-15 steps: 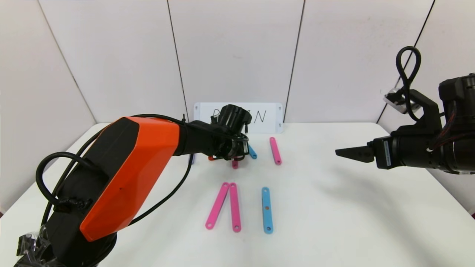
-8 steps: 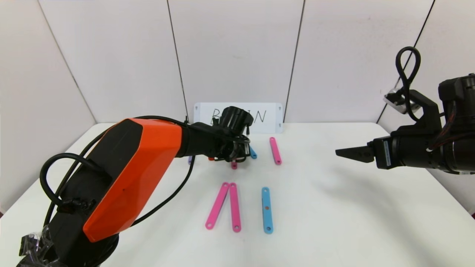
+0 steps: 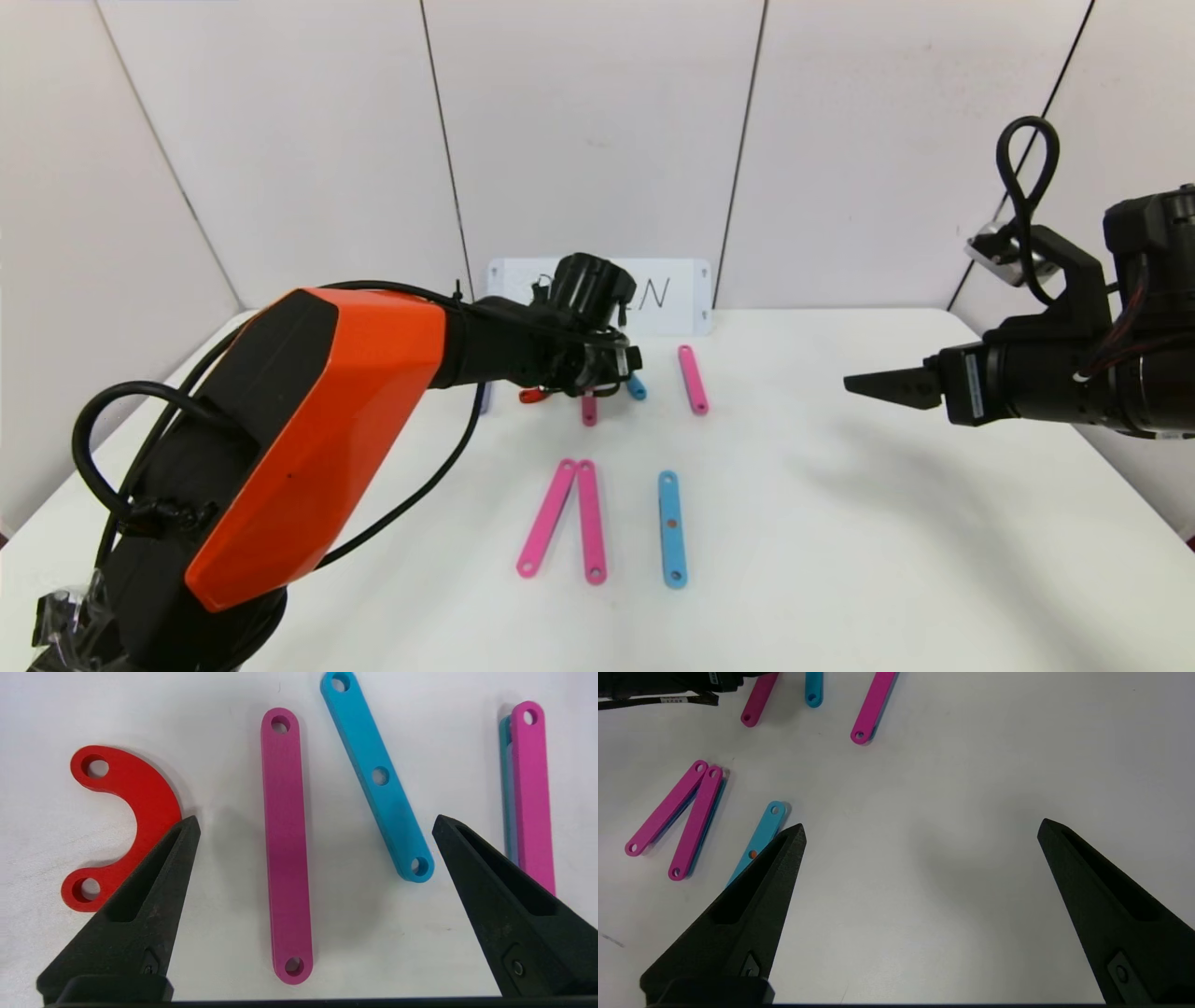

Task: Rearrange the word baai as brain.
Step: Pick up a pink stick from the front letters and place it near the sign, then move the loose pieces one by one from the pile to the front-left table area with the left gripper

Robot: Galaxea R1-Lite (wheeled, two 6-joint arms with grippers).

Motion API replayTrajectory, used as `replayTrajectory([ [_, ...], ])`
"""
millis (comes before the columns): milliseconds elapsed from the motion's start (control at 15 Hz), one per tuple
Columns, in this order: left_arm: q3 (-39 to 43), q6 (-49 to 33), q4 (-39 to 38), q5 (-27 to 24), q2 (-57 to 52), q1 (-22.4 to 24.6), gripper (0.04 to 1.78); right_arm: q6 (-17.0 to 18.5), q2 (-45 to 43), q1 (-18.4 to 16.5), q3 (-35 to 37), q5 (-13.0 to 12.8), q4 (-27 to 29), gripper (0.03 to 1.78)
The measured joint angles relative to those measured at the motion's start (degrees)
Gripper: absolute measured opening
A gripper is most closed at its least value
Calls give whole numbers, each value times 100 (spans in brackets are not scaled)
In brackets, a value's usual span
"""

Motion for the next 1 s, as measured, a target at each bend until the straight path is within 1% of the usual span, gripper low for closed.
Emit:
replayTrajectory([
  [267, 22, 67, 113, 20, -279, 6, 174, 13, -2, 0, 0, 2, 0, 174],
  [467, 67, 518, 405, 41, -568, 111, 174, 13, -9, -2, 0, 5, -2, 174],
  [867, 188, 1296, 1858, -44, -1079, 692, 174, 24, -17, 0, 0, 28, -6, 174],
  [1000, 341, 1679, 2149, -236, -1247, 935, 174, 24, -2, 0, 0, 28, -6, 174],
])
